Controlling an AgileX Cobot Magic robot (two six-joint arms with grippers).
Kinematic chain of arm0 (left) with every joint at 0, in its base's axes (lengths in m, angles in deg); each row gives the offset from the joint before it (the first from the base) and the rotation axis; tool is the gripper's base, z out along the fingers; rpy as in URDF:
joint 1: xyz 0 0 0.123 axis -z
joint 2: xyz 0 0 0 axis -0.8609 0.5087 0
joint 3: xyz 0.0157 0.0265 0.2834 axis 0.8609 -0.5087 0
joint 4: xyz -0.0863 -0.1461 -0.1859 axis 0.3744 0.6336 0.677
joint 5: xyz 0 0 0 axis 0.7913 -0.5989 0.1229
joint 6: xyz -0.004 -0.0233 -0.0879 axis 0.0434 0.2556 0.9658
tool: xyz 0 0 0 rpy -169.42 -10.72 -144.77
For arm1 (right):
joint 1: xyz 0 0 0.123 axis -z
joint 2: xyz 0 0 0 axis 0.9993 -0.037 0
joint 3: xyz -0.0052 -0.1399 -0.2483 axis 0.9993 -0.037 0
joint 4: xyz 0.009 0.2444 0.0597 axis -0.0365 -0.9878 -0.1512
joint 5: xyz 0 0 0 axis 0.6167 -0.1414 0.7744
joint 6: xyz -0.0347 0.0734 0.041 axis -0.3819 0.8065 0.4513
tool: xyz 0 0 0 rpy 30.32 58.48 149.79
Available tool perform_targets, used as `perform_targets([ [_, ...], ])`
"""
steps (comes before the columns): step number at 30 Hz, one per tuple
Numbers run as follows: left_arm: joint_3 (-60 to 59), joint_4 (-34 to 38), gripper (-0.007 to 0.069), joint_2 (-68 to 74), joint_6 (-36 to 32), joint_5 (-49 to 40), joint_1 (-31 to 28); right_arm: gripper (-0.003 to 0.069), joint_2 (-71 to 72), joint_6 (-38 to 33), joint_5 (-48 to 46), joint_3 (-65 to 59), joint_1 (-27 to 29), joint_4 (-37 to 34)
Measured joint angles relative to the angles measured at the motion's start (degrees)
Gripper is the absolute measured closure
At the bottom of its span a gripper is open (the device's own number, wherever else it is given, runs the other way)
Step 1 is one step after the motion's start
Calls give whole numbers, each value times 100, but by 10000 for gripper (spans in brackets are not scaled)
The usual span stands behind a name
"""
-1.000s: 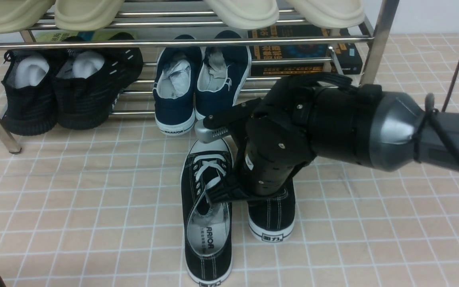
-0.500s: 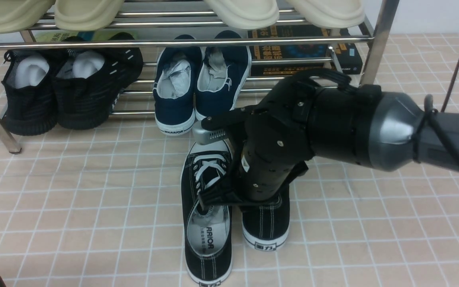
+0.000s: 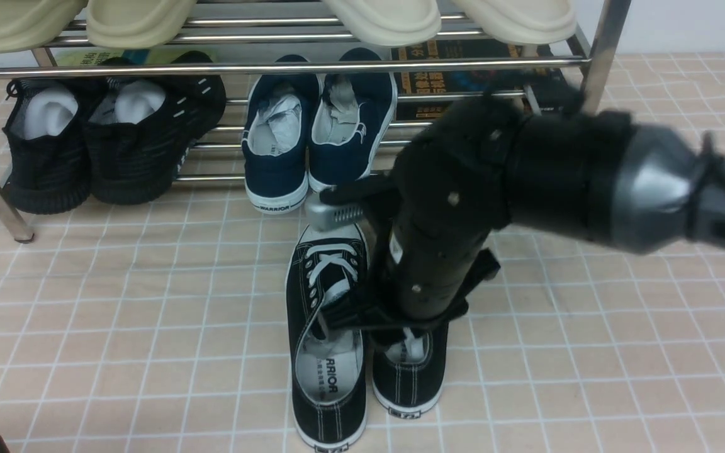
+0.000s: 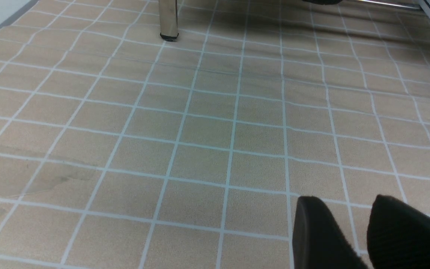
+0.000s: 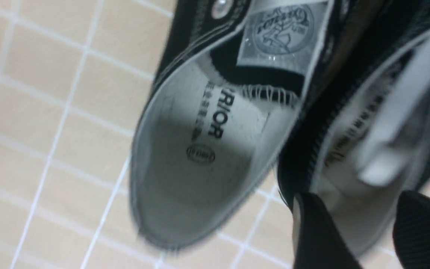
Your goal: Take the shoes off the shelf from the light coffee tablecloth by hand.
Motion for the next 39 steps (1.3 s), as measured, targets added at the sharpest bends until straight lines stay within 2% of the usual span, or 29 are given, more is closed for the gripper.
perform_targets([
  [7, 0, 0, 384, 0, 0, 0, 0, 553, 759, -639, -902, 511, 0, 0],
  [10, 0, 0, 384, 0, 0, 0, 0, 665, 1339, -895, -1080, 536, 0, 15],
  [20, 0, -2, 384, 0, 0, 0, 0, 675, 3376, -1150, -1188, 126, 0, 112],
  [28, 0, -2, 384, 0, 0, 0, 0, 673, 5247, -1154, -1050, -1399, 0, 211],
  [33, 0, -2, 384, 0, 0, 0, 0, 673, 6566, -1154, 498, -3141, 0, 211],
  [35, 0, -2, 384, 0, 0, 0, 0, 673, 7144, -1154, 1667, -4223, 0, 211],
  [39, 0, -7, 384, 0, 0, 0, 0, 671, 7489, -1154, 3141, -5338, 0, 187],
])
